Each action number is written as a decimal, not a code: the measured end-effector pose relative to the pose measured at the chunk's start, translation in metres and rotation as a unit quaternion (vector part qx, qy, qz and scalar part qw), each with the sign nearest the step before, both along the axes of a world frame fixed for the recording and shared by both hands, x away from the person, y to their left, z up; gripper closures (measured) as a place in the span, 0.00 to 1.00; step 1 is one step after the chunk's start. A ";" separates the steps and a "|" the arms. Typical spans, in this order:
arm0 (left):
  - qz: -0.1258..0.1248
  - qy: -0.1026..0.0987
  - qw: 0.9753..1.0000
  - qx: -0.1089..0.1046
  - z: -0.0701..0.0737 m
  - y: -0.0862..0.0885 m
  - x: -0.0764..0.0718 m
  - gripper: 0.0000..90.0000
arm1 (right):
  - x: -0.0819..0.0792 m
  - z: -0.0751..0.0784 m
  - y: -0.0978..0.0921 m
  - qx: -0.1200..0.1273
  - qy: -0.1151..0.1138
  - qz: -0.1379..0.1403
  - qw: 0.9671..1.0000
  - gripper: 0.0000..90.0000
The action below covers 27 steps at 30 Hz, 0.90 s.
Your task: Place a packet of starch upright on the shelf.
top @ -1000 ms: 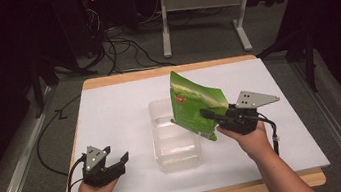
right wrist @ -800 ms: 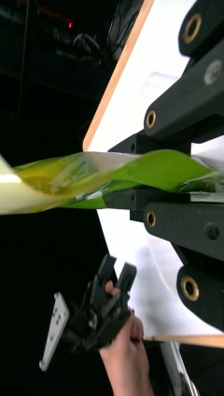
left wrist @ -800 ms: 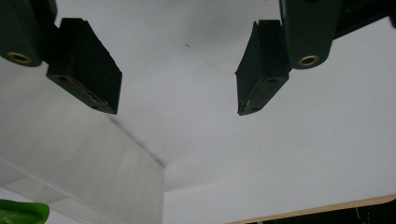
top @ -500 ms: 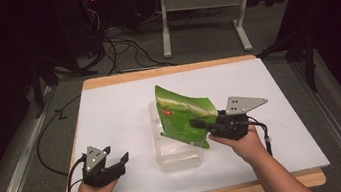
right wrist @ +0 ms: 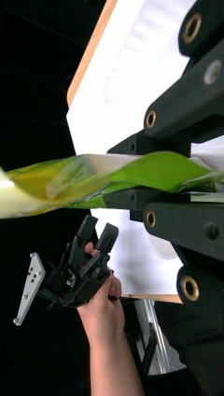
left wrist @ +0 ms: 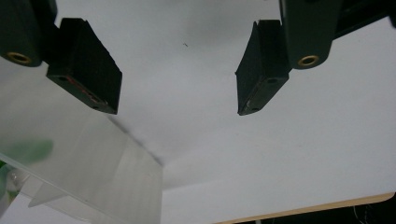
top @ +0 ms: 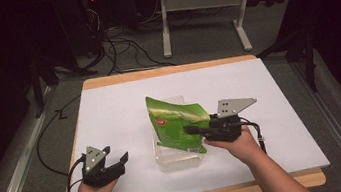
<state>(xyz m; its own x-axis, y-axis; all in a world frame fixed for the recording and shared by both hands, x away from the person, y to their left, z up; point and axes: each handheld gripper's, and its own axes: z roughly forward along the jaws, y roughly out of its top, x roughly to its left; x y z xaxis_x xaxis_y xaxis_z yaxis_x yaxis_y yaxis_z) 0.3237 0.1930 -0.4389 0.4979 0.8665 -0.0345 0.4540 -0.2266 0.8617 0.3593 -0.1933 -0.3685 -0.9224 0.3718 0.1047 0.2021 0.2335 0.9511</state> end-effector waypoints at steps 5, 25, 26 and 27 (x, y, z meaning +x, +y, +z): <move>0.000 0.001 1.000 0.000 0.000 0.000 0.000 0.35 | 0.001 0.000 0.004 -0.003 0.004 0.007 1.000 0.91; 0.006 0.004 1.000 -0.005 -0.001 0.004 0.000 0.35 | 0.018 0.001 0.016 -0.005 0.004 -0.005 1.000 0.90; 0.006 0.003 1.000 -0.006 -0.001 0.004 0.000 0.35 | 0.018 0.001 0.016 -0.006 0.003 -0.005 1.000 0.90; 0.007 0.003 1.000 -0.007 0.000 0.004 0.000 0.35 | 0.017 0.000 0.018 -0.005 0.003 -0.004 1.000 0.90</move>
<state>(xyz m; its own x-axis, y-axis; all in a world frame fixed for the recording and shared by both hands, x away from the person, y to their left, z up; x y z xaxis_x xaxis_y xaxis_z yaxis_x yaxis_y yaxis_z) 0.3239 0.1971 -0.4393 0.4860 0.8726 -0.0489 0.4618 -0.2090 0.8620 0.3766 -0.1752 -0.3681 -0.9189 0.3799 0.1064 0.2099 0.2423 0.9472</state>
